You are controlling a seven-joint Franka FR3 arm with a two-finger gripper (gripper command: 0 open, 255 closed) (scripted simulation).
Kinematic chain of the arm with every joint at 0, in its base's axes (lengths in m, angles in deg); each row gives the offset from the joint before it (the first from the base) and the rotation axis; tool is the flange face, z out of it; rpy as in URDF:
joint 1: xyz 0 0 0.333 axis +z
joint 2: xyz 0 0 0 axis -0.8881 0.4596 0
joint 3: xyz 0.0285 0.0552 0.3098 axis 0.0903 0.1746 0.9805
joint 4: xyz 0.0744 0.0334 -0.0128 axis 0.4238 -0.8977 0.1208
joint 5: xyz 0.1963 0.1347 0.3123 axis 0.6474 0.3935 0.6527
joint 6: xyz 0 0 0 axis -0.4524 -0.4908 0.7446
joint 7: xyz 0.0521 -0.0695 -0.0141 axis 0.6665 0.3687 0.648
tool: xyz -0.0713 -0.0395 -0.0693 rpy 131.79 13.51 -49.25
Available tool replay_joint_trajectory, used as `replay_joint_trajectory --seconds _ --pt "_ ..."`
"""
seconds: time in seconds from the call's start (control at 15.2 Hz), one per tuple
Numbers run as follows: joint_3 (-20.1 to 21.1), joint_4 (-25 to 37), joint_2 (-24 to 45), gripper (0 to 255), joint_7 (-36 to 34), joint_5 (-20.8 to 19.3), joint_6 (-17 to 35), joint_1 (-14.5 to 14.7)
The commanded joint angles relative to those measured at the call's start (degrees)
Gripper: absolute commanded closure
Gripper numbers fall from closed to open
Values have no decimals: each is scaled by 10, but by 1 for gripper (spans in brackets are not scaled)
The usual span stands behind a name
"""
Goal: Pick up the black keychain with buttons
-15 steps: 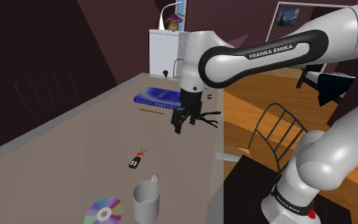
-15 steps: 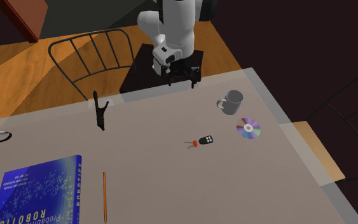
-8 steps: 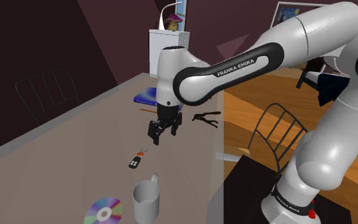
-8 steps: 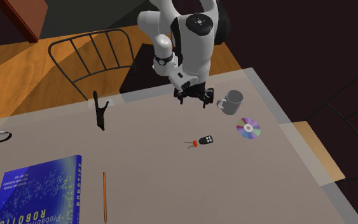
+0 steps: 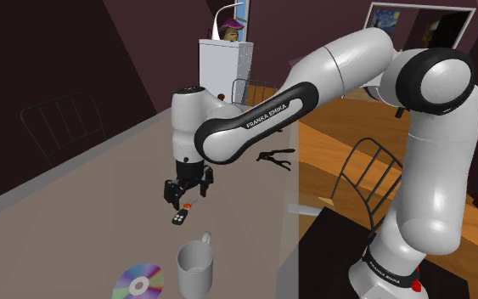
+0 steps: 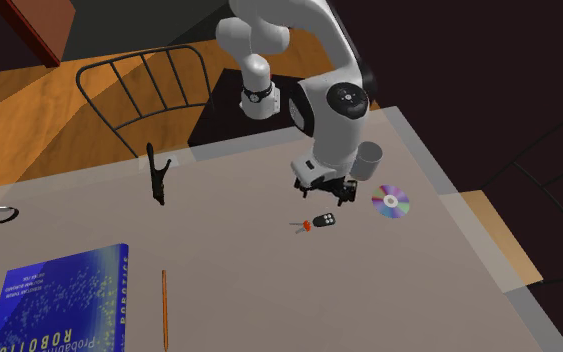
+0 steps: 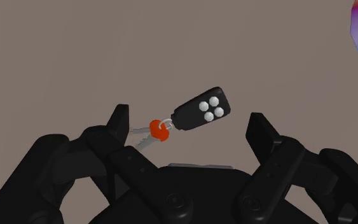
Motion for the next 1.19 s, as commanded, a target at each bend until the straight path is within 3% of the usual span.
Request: replay_joint_trajectory --seconds 0.0,0.66,0.73,1.12 --pt "-6 46 51 0 -31 -28 -2 18" --pt "-20 43 99 0 -52 -55 44 32" --pt "-20 42 97 255 -52 -55 44 32" --pt "-20 41 97 255 -52 -55 44 33"
